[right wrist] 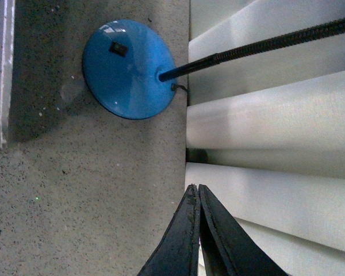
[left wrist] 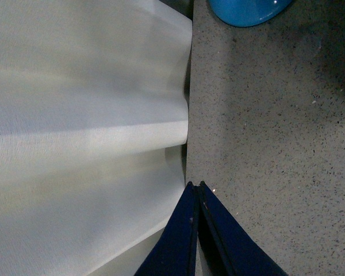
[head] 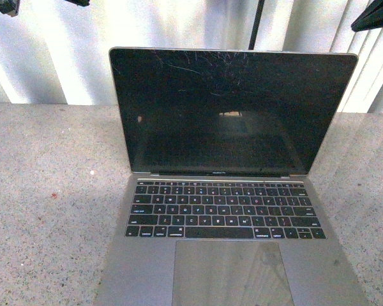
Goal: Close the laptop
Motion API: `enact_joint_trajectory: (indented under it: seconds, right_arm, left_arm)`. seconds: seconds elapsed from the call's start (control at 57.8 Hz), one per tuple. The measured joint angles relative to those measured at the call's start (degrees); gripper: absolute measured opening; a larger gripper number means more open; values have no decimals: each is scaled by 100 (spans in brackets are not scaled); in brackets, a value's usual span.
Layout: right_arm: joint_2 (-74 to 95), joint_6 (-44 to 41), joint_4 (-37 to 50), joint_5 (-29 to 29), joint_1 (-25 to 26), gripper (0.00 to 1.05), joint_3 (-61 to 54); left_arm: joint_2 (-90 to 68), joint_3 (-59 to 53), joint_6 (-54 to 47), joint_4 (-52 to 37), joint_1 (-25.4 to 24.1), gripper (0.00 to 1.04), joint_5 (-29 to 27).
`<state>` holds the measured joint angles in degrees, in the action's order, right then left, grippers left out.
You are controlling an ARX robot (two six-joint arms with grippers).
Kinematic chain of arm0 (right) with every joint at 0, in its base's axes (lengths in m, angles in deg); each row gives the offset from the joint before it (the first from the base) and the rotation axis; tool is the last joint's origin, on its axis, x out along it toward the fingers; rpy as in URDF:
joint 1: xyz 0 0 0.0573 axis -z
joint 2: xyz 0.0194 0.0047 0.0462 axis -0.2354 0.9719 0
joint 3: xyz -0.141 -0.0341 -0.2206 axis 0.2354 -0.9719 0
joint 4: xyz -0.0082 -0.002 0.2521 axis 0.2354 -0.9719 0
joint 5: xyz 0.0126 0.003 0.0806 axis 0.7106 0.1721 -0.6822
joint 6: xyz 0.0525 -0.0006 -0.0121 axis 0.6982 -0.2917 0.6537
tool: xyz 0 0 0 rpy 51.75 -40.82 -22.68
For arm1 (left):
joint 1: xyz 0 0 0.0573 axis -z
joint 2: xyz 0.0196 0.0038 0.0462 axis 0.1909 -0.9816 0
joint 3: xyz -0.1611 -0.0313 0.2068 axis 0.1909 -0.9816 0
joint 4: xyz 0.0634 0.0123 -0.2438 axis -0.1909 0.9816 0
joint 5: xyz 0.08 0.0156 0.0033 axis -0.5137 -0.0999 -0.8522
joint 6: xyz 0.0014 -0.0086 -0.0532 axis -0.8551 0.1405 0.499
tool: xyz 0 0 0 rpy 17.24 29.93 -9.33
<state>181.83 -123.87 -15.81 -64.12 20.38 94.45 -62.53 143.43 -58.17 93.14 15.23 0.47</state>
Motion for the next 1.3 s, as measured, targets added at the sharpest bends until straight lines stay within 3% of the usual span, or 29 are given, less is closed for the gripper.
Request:
enact_joint_trajectory:
  seconds: [0.449, 0.899, 1.297]
  right_arm:
    - [623, 50, -688, -9, -415, 3, 822]
    - [732, 452, -929, -216, -616, 3, 824]
    - [741, 540, -1598, -70, -763, 3, 800]
  left_arm:
    - [-597, 820, 13, 420, 393, 4, 13]
    - [-619, 313, -101, 520, 651, 4, 116]
    - [-455, 76, -122, 474, 837, 4, 192]
